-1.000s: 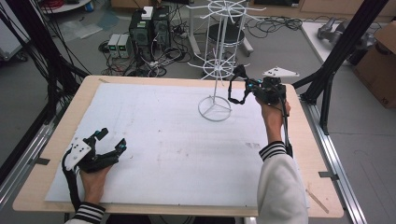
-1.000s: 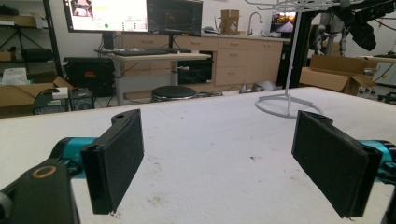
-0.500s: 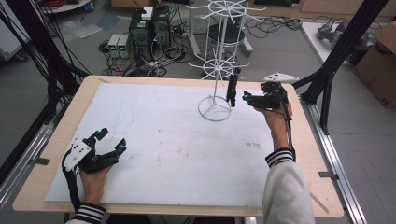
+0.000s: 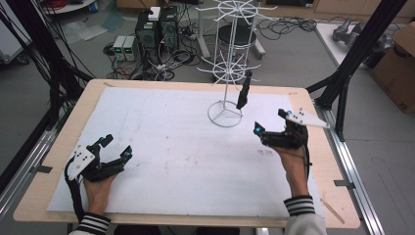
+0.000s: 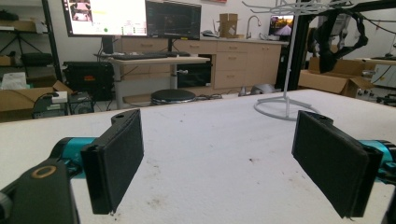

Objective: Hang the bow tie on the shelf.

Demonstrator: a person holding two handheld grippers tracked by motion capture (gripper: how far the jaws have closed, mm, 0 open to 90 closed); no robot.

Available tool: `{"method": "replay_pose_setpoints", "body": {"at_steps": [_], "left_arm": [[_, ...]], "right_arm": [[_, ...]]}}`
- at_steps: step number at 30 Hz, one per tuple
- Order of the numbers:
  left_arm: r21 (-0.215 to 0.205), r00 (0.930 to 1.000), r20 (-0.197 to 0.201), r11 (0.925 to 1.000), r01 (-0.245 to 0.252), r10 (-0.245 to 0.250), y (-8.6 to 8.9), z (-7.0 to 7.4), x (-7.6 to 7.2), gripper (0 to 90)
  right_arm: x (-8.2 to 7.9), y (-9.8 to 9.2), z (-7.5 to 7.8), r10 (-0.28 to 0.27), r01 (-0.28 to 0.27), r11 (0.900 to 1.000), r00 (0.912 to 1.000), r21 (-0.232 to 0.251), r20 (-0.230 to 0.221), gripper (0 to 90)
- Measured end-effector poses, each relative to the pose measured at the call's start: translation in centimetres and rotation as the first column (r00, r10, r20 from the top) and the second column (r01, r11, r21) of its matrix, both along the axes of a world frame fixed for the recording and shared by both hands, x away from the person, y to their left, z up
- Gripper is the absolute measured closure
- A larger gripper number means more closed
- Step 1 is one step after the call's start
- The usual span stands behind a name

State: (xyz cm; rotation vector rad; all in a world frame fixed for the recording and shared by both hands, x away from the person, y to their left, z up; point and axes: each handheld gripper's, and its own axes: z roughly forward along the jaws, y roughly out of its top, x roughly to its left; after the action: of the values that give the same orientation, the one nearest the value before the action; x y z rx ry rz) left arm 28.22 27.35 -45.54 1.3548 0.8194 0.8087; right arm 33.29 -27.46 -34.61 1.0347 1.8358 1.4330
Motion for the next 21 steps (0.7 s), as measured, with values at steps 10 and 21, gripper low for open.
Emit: {"method": "replay_pose_setpoints", "body": {"at_steps": [10, 21], "left_arm": [[0.013, 1.0, -0.004, 0.9999, -0.001, 0.001, -0.1, 0.0, 0.0, 17.2], [0.018, 1.0, 0.001, 0.9998, -0.002, 0.002, -0.1, 0.0, 0.0, 17.3]], "right_arm": [[-5.8, 0.1, -6.9, -0.047, 0.044, 0.999, 0.9877, 0.017, 0.149, 0.4], [-7.1, 0.9, -10.5, -0.074, 0.069, 0.997, 0.9824, 0.034, 0.172, 0.4]]}}
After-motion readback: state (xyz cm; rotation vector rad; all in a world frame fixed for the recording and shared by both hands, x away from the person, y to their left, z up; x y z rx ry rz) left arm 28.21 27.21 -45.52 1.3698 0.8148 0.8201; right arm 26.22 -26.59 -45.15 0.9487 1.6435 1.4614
